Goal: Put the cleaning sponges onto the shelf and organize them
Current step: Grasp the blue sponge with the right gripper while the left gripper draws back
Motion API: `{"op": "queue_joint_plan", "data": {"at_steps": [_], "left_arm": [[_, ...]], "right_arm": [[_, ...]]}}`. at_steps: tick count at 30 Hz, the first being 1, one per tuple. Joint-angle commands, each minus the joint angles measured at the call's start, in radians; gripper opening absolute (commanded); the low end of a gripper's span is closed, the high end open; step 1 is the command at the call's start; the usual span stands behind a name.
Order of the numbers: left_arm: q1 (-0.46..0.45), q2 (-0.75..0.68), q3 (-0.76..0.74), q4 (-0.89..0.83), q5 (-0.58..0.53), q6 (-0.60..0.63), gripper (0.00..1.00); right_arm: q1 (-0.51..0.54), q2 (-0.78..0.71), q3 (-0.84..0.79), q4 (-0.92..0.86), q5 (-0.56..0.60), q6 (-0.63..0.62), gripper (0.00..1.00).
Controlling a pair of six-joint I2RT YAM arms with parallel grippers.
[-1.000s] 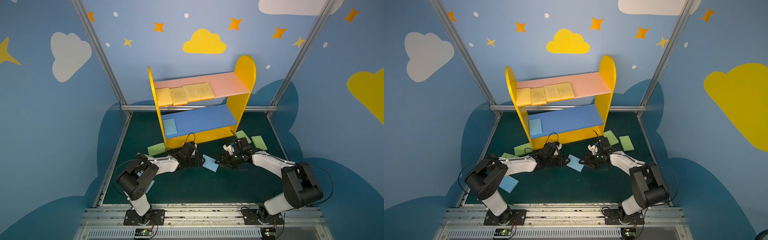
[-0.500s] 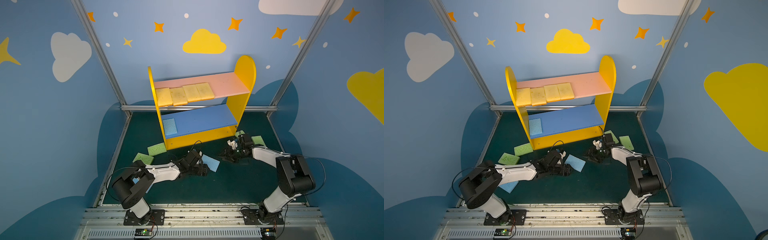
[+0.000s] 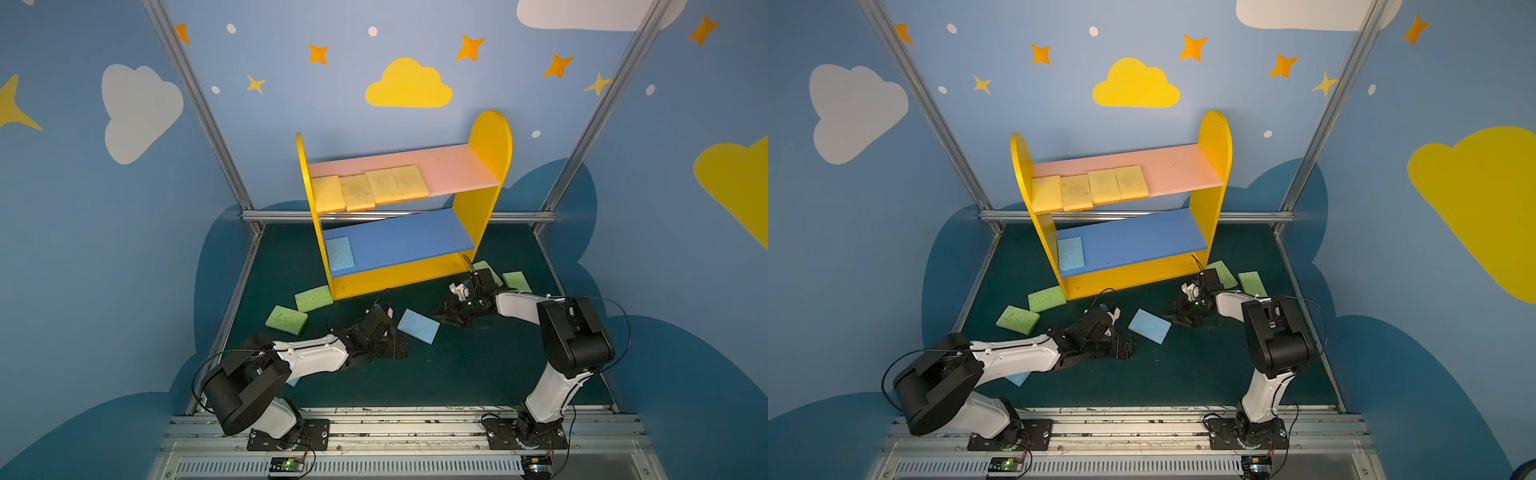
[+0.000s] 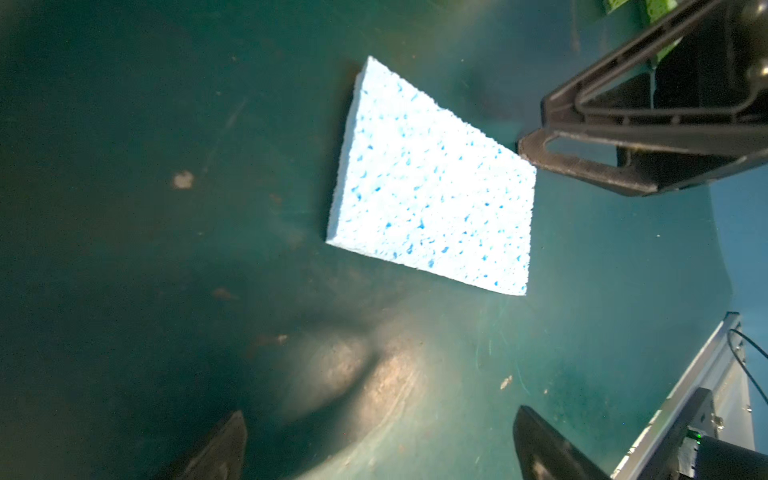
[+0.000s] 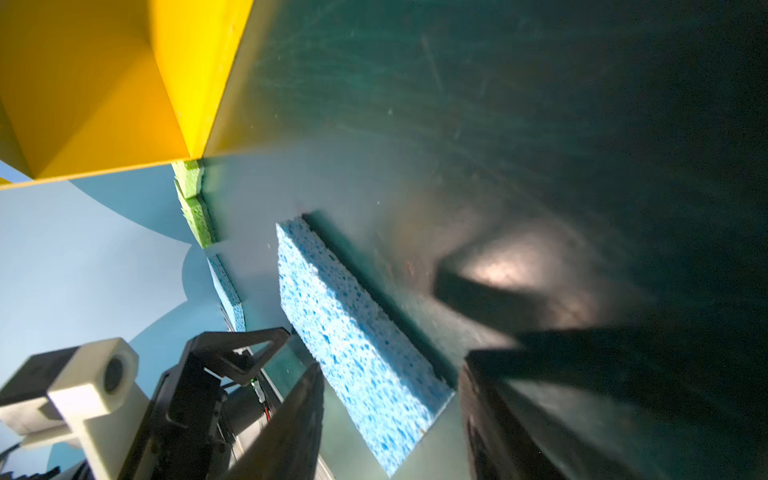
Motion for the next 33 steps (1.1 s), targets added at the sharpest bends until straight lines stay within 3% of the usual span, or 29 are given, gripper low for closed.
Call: {"op": "queue_joint_plan", "data": {"at_steps": [1,15,29,33], "left_arm": [[0.005,-0.020,-0.001,-0.062,-0.031,0.014,0.99],[0.051,-0.080,-0.047,-0.074,-0.048,0.014,0.99],[0.099,-0.165,-0.099,-0.089,-0.033,0.013,0.99],[0.120,-0.191,-0.110,-0.093,-0.020,0.012,1.00]], "right_arm": [[0.038,0.000,-0.023,-0.012,0.008,-0.030,0.52],[0.171,-0.082,-0.097,-0.037,0.053,-0.026,0.49],[0.209,-0.010,-0.053,-0.087,0.148,-0.064,0.42],[0.224,0.008,-0.040,-0.099,0.172,-0.068,0.33]]}}
